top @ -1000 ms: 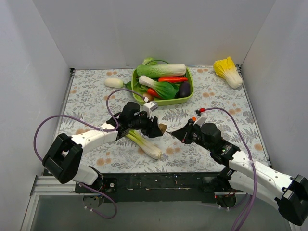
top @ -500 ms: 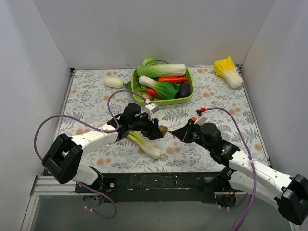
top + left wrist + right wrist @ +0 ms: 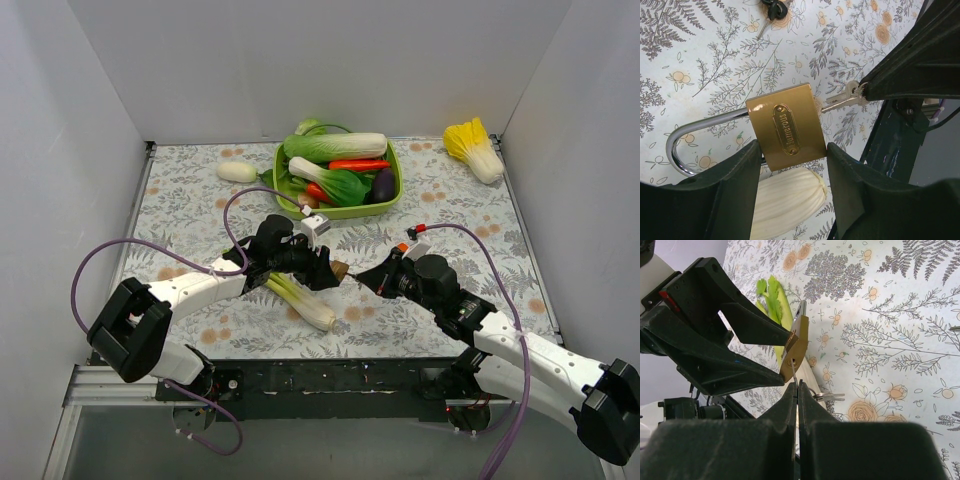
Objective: Unlock with the key
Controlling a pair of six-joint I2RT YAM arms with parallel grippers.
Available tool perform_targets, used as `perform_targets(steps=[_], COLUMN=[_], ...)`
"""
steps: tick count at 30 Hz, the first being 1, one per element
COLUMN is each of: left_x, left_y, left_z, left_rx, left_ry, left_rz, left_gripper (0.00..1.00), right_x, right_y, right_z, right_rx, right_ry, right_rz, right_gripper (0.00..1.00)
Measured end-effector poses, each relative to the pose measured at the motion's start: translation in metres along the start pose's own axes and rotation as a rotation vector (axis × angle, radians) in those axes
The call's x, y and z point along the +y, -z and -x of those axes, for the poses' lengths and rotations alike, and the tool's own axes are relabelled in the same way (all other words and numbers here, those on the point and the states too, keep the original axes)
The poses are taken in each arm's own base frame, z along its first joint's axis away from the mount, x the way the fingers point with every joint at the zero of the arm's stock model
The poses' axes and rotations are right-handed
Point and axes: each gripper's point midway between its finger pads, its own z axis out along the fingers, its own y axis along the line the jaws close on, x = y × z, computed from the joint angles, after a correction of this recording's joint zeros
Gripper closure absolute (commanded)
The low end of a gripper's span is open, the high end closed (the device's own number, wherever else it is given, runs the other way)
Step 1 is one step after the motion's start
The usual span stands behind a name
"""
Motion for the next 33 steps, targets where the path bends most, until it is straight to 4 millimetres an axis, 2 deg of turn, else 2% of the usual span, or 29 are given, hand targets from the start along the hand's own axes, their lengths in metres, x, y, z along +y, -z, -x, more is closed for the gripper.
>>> perform_targets(steps=[33], left_x=[0.0025], left_y=[0.0000], left_z=[-0.0001], left_rx=[-0.001], left_ry=[-0.006], left_rz=[0.013], left_gripper=[1.00], right_x=[-0.0013], right_y=[-0.0077], right_z=[-0.0074], right_rx=[0.029], right_ry=[-0.022], right_rz=[0.004], right_gripper=[0.99])
